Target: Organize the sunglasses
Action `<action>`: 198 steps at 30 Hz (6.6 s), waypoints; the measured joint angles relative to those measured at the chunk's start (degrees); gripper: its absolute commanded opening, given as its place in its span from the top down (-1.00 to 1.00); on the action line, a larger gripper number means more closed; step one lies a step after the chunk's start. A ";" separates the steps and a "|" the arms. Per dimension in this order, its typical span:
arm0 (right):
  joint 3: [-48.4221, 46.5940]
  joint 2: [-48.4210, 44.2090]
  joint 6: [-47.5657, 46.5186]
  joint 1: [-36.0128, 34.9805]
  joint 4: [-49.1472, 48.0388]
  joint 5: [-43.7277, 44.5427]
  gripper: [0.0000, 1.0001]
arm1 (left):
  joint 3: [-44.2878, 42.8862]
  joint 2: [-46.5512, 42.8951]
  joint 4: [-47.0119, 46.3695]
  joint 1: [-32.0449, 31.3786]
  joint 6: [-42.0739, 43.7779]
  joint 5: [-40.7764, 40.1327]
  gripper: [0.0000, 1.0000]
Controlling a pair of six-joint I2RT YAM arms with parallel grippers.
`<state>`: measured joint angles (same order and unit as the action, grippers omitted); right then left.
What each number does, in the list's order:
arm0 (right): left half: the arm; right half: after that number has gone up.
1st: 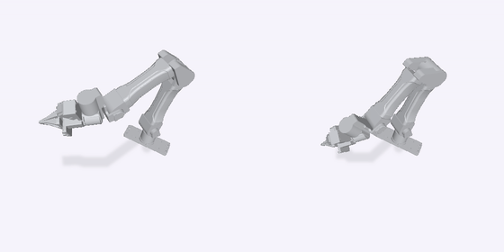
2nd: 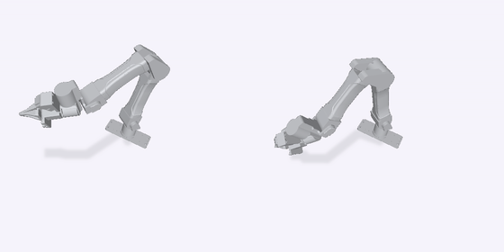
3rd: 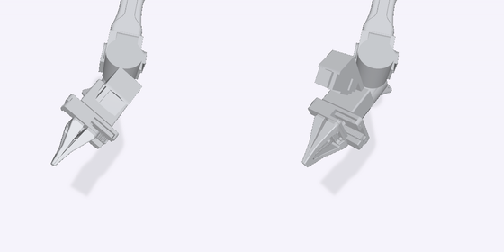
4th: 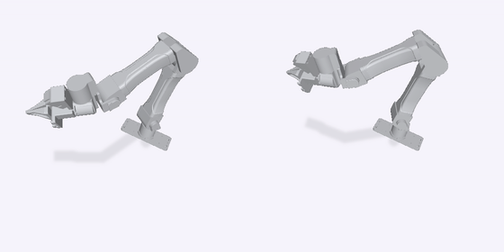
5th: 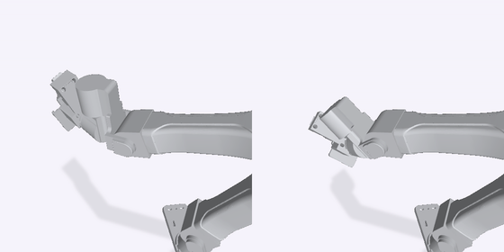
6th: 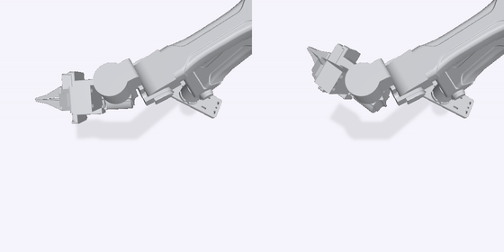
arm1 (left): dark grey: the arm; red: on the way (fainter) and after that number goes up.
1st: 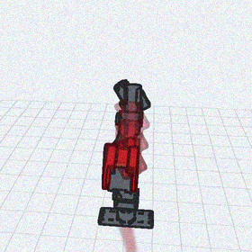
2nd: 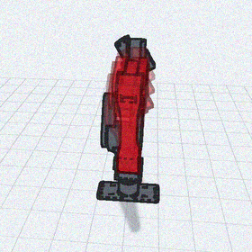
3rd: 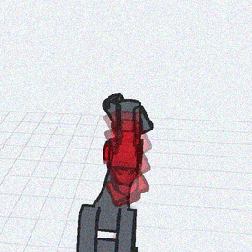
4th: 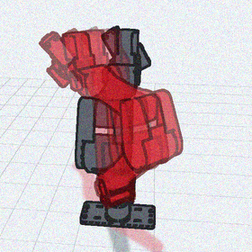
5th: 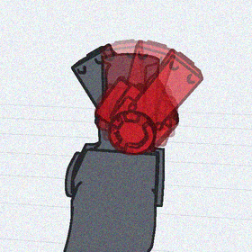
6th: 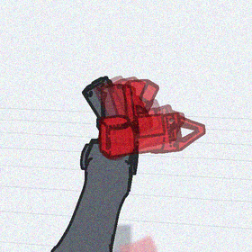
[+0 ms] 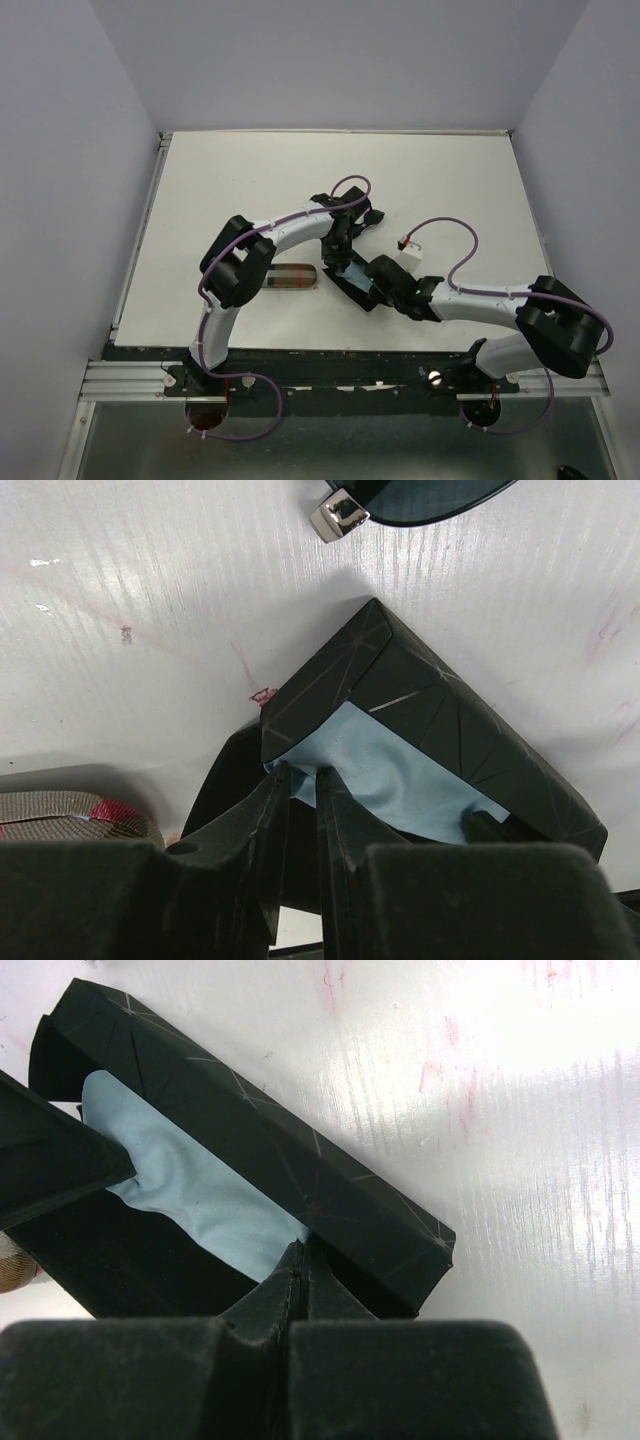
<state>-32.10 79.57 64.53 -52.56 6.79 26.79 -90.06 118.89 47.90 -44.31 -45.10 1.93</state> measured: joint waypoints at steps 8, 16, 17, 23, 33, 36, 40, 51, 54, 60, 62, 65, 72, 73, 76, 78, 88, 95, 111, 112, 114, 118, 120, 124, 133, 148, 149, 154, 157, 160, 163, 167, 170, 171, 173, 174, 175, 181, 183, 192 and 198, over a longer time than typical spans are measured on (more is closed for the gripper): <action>1.14 -0.66 -0.02 0.00 -1.29 -0.02 0.99 | -0.61 0.57 0.13 0.00 -0.44 0.59 1.00; 2.56 -3.15 -0.09 0.00 -2.95 -0.04 0.99 | 1.16 -0.94 -2.19 -0.02 0.13 0.50 1.00; 2.71 -3.54 -0.09 0.00 -3.21 -0.04 0.99 | 1.55 -1.40 -2.78 -0.02 0.31 0.50 1.00; 3.69 -6.34 -0.07 0.00 -4.39 0.00 0.99 | 1.88 -3.32 -4.92 -0.02 1.36 0.48 1.00; 4.11 -6.88 0.48 0.00 -4.52 0.15 0.99 | 0.52 -3.50 -4.92 -0.02 2.32 0.02 1.00; 4.46 -6.88 1.42 0.00 -4.59 0.48 0.99 | 0.37 -3.48 -4.96 -0.02 2.45 0.02 1.00; 5.44 -6.73 2.80 0.00 -4.57 1.03 0.99 | -0.20 -3.32 -4.85 -0.02 2.56 0.02 1.00; 6.27 -5.99 5.77 0.00 -4.92 1.36 0.99 | -1.86 -3.30 -5.38 -0.02 3.72 0.00 1.00; 6.73 -6.19 6.67 0.00 -5.44 1.66 0.99 | -1.86 -3.30 -5.57 -0.02 3.80 0.02 1.00; 8.68 -7.85 8.92 0.00 -6.73 2.23 0.99 | -0.61 -3.50 -7.67 -0.07 3.98 0.02 1.00; 9.07 -8.35 9.42 0.00 -6.73 2.43 0.99 | 0.68 -3.72 -8.39 -0.07 3.98 0.02 1.00; 9.33 -8.68 9.86 0.00 -6.71 2.56 0.99 | 1.46 -3.96 -8.98 -0.07 4.17 0.02 1.00; 9.35 -8.61 10.23 0.00 -7.17 2.54 0.98 | 1.73 -6.10 -10.03 -0.42 4.92 -0.55 1.00; 9.35 -8.48 10.23 0.00 -7.19 2.54 0.94 | 1.86 -6.36 -9.97 -0.44 4.87 -0.87 1.00; 9.35 -7.96 10.49 0.00 -7.48 2.54 0.82 | 2.05 -6.58 -8.76 -0.46 4.35 -2.36 1.00; 9.35 -7.89 10.60 0.00 -7.63 2.49 0.73 | 2.05 -6.34 -7.26 -0.46 3.78 -3.21 0.90; 9.09 -9.07 10.08 0.00 -6.69 2.40 0.30 | 2.08 -4.35 -4.22 -0.44 1.88 -5.40 0.73; 7.02 -12.92 7.17 0.00 -2.01 2.10 0.21 | 2.05 -4.35 -3.80 -0.44 1.14 -5.86 0.33; -0.42 -9.03 -8.55 0.00 -1.60 -1.40 0.60 | 6.91 -13.05 -4.39 -0.44 0.90 -6.29 0.17; -1.36 -7.39 -9.25 0.00 -1.70 -1.38 0.61 | 7.78 -13.79 -4.81 -0.44 0.83 -6.29 0.17; -3.04 -4.00 -10.27 0.00 -1.97 -1.09 0.62 | 10.47 -15.04 -5.84 -0.44 0.46 -6.25 0.17; -5.44 2.56 -10.36 0.00 -0.96 1.90 0.63 | 16.04 -15.93 -7.08 -0.44 -0.44 -6.21 0.18; -6.34 5.29 -9.68 -0.09 0.17 3.67 0.63 | 17.77 -15.96 -7.65 -0.44 -0.68 -6.19 0.19; -6.88 7.58 -7.23 -0.44 1.09 6.45 0.63 | 18.62 -16.04 -8.55 -0.44 -1.01 -5.79 0.21; -5.05 5.18 -4.46 -1.97 1.99 6.99 0.50 | 18.45 -16.24 -9.29 -0.44 -1.09 -5.77 0.22; -6.32 3.93 -13.75 -2.62 -5.88 -2.21 0.50 | 18.38 -21.92 -9.29 -0.44 -1.25 -5.81 0.19; -6.99 5.18 -14.25 -2.64 -6.69 -2.95 0.50 | 18.69 -22.91 -9.44 -0.44 -1.27 -5.84 0.18; -10.64 10.21 -15.69 -2.64 -7.54 -3.78 0.50 | 23.12 -28.35 -10.54 -0.44 -1.75 -6.05 0.18; -12.15 11.45 -16.33 -2.64 -7.61 -3.80 0.50 | 26.36 -30.25 -10.78 -0.44 -2.16 -6.12 0.18; -12.55 11.21 -16.76 -2.64 -7.78 -4.11 0.55 | 29.75 -31.71 -11.47 -0.44 -2.71 -6.21 0.20; -12.52 10.08 -17.16 -2.69 -7.67 -4.50 0.58 | 33.29 -33.59 -12.48 -0.44 -3.06 -6.21 0.21; -12.35 7.65 -17.29 -2.75 -6.88 -3.56 0.66 | 39.15 -36.98 -15.69 -0.48 -3.52 -5.33 0.31; -12.37 7.32 -17.27 -2.75 -5.62 -1.79 0.70 | 40.83 -36.89 -17.66 -0.98 -3.89 -4.44 0.38; -12.37 7.50 -17.25 -2.75 -4.87 -1.22 0.70 | 40.83 -36.33 -18.49 -1.25 -4.04 -4.04 0.39; -12.50 8.13 -17.20 -2.75 -3.52 -0.17 0.72 | 40.52 -35.10 -19.47 -1.60 -4.07 -3.65 0.39; -12.57 8.63 -17.18 -2.73 -3.08 0.26 0.73 | 40.13 -34.03 -19.82 -1.77 -4.07 -3.50 0.39; -12.68 9.18 -17.11 -2.73 -2.54 0.81 0.73 | 39.82 -33.05 -20.28 -1.90 -4.07 -3.37 0.40; -13.00 12.09 -16.74 -2.38 -0.39 2.49 0.74 | 37.90 -28.22 -22.14 -2.34 -4.07 -1.75 0.42; -13.51 12.57 -16.59 -2.34 -0.22 2.78 0.74 | 37.03 -27.23 -22.47 -2.38 -4.04 -1.31 0.42; -13.70 10.84 -16.59 -2.12 -0.07 3.06 0.73 | 33.81 -24.20 -22.97 -2.43 -4.00 -1.05 0.42; -13.70 9.70 -16.61 -1.79 -0.28 4.22 0.74 | 33.24 -23.61 -22.95 -2.43 -3.98 -1.07 0.44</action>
<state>-45.80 89.27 47.92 -54.35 6.50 31.00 -56.82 95.29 24.95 -46.74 -49.08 0.86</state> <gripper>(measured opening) 0.134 0.287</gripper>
